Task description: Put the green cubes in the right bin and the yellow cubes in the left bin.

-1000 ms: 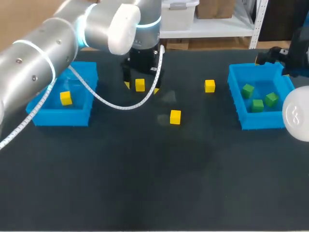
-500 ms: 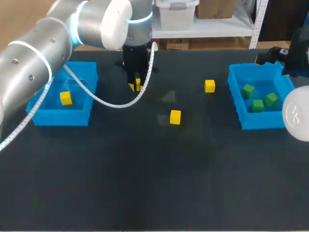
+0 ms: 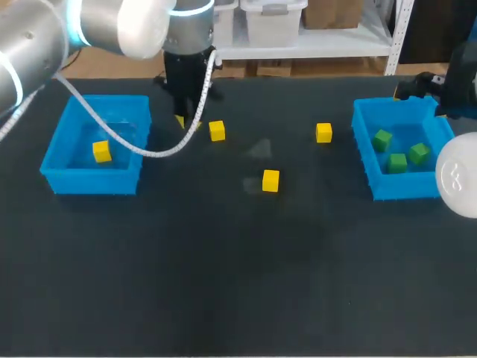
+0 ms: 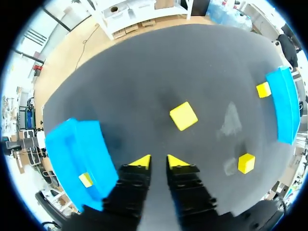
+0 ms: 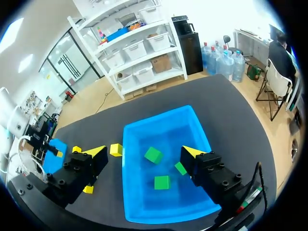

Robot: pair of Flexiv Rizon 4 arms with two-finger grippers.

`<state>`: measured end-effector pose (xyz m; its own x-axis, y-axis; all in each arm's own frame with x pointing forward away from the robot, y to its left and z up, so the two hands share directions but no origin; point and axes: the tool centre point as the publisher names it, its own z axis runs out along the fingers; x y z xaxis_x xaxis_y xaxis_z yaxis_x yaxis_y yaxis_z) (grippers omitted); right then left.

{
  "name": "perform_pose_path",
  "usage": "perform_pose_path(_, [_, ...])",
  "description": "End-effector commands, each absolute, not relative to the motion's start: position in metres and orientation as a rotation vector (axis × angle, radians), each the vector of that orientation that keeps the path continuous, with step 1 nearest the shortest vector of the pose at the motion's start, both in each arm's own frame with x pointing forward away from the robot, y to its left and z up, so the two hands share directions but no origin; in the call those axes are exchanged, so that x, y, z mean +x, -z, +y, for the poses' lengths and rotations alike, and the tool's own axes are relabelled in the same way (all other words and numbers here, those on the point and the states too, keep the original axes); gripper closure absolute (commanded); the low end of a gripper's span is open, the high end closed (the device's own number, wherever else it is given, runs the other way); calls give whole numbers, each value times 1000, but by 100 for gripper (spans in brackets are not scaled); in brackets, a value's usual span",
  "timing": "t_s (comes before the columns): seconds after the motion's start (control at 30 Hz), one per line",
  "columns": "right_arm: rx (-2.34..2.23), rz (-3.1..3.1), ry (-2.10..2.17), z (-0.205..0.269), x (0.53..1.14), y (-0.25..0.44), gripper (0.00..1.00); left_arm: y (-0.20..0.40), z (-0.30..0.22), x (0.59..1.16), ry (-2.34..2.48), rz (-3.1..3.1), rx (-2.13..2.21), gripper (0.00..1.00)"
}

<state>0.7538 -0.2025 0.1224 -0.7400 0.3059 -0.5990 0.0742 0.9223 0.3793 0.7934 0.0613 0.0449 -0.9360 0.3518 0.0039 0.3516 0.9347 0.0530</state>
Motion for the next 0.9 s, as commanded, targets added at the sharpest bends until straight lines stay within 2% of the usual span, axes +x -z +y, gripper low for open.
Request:
perform_pose_path(0.03, [270,2384,-431,-202,753,-124,0,-45,66,769,-24,2885,545,0])
perform_pose_path(0.43, [270,2384,-431,-202,753,-124,0,-35,28,788,55,2936,463,0])
perform_pose_path(0.9, [270,2384,-431,-202,753,-124,0,-10,-7,829,-51,3020,14,0])
